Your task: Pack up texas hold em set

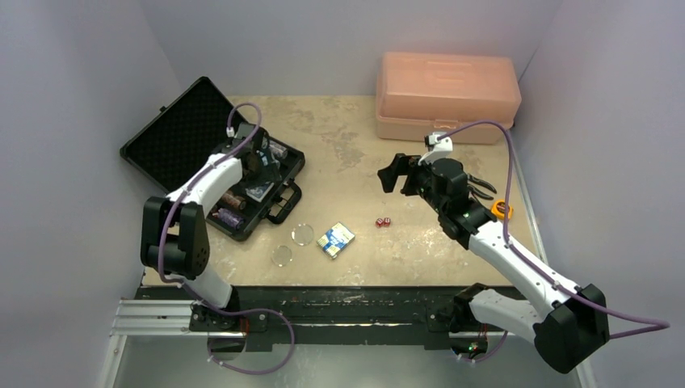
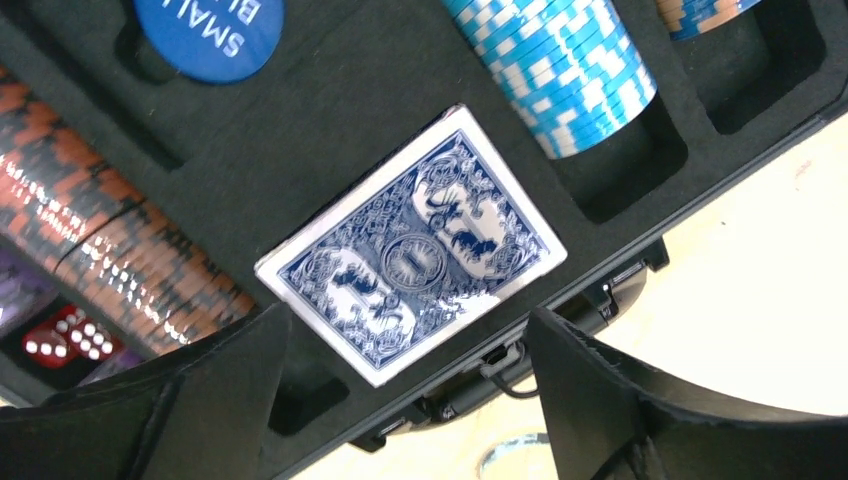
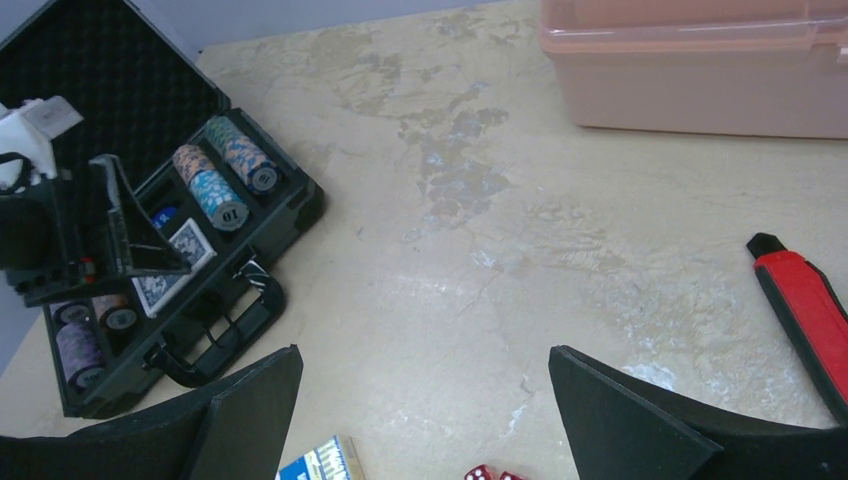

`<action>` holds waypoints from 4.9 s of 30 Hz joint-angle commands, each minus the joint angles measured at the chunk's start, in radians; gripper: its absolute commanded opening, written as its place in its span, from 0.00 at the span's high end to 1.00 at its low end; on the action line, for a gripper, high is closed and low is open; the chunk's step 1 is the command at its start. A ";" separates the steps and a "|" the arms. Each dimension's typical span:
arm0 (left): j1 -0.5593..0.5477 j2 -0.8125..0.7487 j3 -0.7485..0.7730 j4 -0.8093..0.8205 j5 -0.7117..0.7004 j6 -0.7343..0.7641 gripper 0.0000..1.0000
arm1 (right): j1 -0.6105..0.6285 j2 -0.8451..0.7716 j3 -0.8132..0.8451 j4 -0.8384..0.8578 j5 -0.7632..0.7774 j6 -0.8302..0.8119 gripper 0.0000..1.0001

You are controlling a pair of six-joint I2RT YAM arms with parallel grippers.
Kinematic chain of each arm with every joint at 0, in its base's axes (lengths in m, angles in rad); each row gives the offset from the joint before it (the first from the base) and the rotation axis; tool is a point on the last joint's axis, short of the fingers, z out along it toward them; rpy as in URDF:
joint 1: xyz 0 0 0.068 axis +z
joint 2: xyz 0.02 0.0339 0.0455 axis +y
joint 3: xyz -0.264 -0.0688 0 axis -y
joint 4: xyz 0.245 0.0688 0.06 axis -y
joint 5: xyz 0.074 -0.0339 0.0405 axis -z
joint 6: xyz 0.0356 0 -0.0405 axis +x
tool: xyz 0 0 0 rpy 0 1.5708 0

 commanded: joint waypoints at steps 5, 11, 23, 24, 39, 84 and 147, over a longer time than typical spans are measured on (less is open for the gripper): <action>0.011 -0.241 -0.051 -0.035 0.007 0.041 0.00 | 0.006 0.031 0.035 -0.011 0.032 -0.042 0.01; 0.011 -0.384 -0.076 -0.104 0.048 0.097 0.00 | 0.005 0.042 0.045 -0.039 0.017 -0.052 0.01; 0.011 -0.633 -0.156 -0.188 0.091 0.244 0.01 | 0.006 0.066 0.106 -0.142 0.057 -0.073 0.01; 0.010 -0.660 -0.171 -0.180 0.086 0.255 0.01 | 0.006 0.064 0.110 -0.153 0.062 -0.072 0.01; 0.006 -0.754 -0.218 -0.136 0.158 0.244 0.01 | 0.007 0.011 0.124 -0.239 0.026 -0.030 0.01; -0.060 -0.813 -0.220 -0.162 0.239 0.244 0.05 | 0.090 0.466 0.196 -0.498 0.168 0.360 0.43; -0.069 -0.780 -0.216 -0.155 0.220 0.250 0.06 | 0.091 0.532 0.475 -0.593 0.304 0.189 1.00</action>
